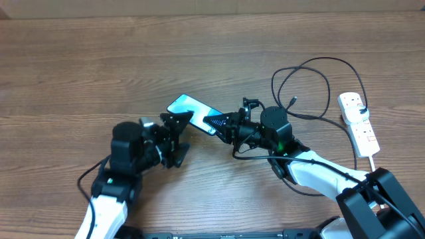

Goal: Plug charger to phone and switch on socket
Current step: 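Bring the left gripper down to grasp the smartphone's lower end, then hold the smartphone with the left gripper and open the right gripper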

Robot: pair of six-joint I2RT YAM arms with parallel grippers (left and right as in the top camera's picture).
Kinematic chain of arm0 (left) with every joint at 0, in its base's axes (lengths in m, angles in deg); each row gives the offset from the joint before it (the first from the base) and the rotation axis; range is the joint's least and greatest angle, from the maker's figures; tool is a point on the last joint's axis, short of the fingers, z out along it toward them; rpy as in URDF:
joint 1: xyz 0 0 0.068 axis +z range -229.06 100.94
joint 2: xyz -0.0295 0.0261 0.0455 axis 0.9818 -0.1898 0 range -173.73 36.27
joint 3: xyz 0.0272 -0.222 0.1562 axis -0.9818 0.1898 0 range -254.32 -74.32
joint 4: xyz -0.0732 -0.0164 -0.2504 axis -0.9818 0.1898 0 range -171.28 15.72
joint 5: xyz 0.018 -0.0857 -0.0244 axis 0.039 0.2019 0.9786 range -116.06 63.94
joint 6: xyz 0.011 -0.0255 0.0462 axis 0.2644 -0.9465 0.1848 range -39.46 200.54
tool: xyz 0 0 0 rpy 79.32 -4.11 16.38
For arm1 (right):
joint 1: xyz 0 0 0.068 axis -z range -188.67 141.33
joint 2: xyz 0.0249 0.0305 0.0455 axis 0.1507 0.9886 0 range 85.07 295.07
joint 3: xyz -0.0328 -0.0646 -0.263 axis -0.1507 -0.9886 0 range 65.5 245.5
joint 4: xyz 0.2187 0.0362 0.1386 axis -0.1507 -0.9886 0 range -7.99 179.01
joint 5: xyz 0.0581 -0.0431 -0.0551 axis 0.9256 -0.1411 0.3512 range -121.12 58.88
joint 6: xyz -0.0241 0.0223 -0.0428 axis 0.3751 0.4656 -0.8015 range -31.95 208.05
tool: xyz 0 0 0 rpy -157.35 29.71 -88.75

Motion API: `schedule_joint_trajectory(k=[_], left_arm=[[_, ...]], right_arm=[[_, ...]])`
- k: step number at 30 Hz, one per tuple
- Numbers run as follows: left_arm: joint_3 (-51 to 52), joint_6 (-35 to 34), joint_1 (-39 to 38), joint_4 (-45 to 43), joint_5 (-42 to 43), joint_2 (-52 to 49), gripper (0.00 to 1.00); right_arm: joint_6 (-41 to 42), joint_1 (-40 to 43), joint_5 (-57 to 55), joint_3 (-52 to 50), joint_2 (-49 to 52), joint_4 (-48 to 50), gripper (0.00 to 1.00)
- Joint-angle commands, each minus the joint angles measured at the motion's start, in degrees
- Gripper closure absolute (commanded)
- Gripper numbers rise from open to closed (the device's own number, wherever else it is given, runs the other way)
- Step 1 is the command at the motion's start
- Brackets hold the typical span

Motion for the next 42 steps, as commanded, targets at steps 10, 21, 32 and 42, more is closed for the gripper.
schedule_joint_trajectory(k=[10, 21, 32, 42], left_arm=[[0.4, -0.7, 3.0, -9.3, 6.4, -15.3, 0.14], [0.4, 0.5, 7.4, -10.7, 11.9, -15.6, 0.16], [0.4, 1.4, 7.4, -10.6, 12.2, -15.6, 0.17], [0.4, 1.4, 7.4, -10.6, 10.8, -15.6, 0.24]], right_arm=[[0.3, 0.0, 3.6, 0.5, -0.4, 1.2, 0.96], [0.3, 0.0, 3.6, 0.5, -0.4, 0.7, 0.96], [0.2, 0.0, 3.6, 0.5, -0.4, -1.4, 0.96], [0.2, 0.0, 3.3, 0.5, -0.4, -1.7, 0.96]])
